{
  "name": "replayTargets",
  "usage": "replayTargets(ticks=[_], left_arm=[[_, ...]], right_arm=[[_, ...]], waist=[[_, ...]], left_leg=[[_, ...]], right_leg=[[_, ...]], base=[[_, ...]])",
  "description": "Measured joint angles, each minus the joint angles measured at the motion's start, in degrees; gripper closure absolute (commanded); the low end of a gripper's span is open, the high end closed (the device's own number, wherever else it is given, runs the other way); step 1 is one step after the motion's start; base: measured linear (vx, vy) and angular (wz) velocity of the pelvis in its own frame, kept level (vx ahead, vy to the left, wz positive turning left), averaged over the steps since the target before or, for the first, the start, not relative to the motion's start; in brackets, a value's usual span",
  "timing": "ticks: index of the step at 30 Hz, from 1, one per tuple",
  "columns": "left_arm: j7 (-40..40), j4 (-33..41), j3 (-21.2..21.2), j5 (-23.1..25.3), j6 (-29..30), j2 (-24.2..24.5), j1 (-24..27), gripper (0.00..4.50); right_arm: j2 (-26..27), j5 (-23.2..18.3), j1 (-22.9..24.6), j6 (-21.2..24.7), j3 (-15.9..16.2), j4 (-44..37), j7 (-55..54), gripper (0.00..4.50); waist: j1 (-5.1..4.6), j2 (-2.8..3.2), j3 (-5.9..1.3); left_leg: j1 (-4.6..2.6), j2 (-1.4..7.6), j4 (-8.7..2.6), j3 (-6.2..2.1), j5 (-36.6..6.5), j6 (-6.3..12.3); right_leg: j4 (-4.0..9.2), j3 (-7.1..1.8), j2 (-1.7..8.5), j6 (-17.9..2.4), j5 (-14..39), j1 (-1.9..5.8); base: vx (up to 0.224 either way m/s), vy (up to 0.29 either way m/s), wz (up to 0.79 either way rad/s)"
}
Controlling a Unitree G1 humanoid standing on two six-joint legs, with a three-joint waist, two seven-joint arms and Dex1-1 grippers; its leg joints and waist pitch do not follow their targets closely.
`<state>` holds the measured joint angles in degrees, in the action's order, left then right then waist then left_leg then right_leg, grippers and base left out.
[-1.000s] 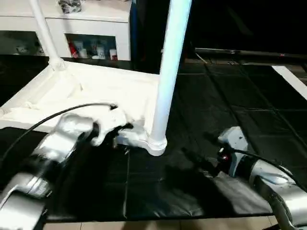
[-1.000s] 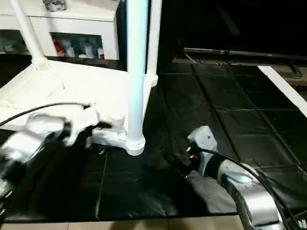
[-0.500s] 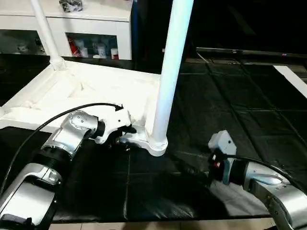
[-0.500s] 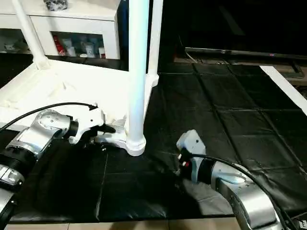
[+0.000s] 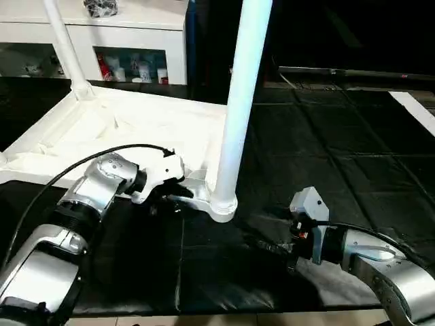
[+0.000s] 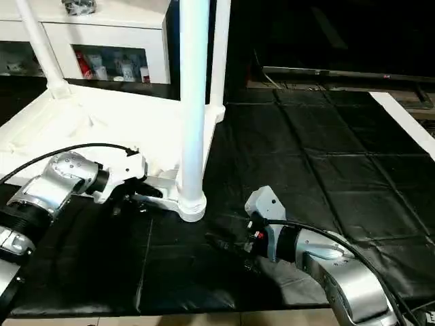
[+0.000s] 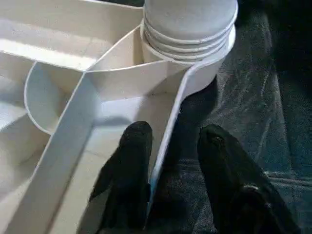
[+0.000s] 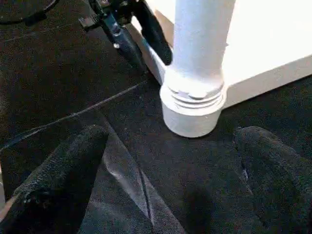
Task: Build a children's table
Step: Rotate table base
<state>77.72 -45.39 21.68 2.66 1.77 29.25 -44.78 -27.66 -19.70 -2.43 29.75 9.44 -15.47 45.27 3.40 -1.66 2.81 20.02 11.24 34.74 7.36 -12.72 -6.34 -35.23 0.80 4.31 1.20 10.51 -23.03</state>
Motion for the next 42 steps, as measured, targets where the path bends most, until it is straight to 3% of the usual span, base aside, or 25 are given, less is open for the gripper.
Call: replayTargets(ticks=[7, 13, 15, 21, 28, 36, 42], left_arm=[[4.7, 2.4, 1.3, 0.6, 4.0, 1.7, -0.3, 3.52], [4.8, 4.2, 1.8, 1.8, 5.5, 1.9, 0.0, 3.86], [4.6, 5.1, 1.8, 1.8, 5.5, 2.0, 0.4, 4.18], [3.8, 8.9, 1.5, 0.8, 7.4, 0.1, 2.4, 4.40], [-0.7, 16.1, -1.1, -1.8, 17.4, -2.4, 6.9, 4.48], [-8.4, 28.6, -4.3, -3.0, 31.0, -5.0, 13.7, 4.48], [-13.0, 33.9, -5.5, -4.2, 36.7, -6.7, 16.7, 4.48]], right_arm=[[0.2, 0.1, -0.7, -0.2, 0.4, 0.4, 0.0, 0.00], [0.2, 0.7, -1.8, -0.9, 0.7, 1.5, 0.2, 0.00], [0.3, 0.9, -2.1, -1.2, 1.3, 2.2, 0.2, 0.00], [1.1, 1.3, -2.1, -1.6, 2.2, 2.4, 0.2, 0.00], [1.8, 1.8, -2.0, -2.8, 2.2, 3.4, -0.5, 0.00], [1.9, 2.3, -1.6, -3.9, 1.9, 4.7, -1.3, 0.00], [2.2, 2.6, -1.4, -4.0, 1.6, 4.9, -1.8, 0.00]], waist=[[-0.16, 0.05, -0.01], [-0.09, -0.02, -0.03], [-0.05, -0.01, -0.02], [-0.10, 0.02, -0.02], [-0.50, 0.09, -0.06], [-1.19, 0.57, -0.32], [-1.47, 0.90, -0.41]], left_leg=[[-0.07, 0.02, -0.25, 0.08, 0.0, -0.01], [-0.07, 0.04, -0.27, 0.13, 0.0, -0.01], [-0.06, 0.05, -0.27, 0.14, 0.0, -0.01], [-0.06, 0.08, -0.27, 0.27, 0.0, 0.00], [-0.15, 0.48, -0.27, 0.82, 0.0, -0.04], [-0.18, 0.53, -0.27, 0.93, 0.0, -0.03], [-0.20, 0.57, -0.27, 0.92, 0.0, -0.04]], right_leg=[[0.04, 0.01, -0.02, -0.2, 0.1, -0.04], [0.06, 0.01, -0.02, -0.2, 0.1, -0.05], [0.06, 0.02, -0.02, -0.2, 0.1, -0.05], [0.11, -0.01, -0.01, -0.2, 0.1, -0.06], [0.08, -0.01, -0.06, -0.2, 0.1, -0.07], [0.12, -0.04, -0.11, -0.2, 0.1, -0.07], [0.11, -0.02, -0.14, -0.2, 0.1, -0.06]], base=[[0.000, 0.000, 0.00], [0.000, 0.000, 0.00], [0.000, 0.000, 0.00], [0.000, 0.000, 0.00], [0.000, 0.000, 0.00], [0.000, 0.000, 0.00], [0.000, 0.000, 0.00]])
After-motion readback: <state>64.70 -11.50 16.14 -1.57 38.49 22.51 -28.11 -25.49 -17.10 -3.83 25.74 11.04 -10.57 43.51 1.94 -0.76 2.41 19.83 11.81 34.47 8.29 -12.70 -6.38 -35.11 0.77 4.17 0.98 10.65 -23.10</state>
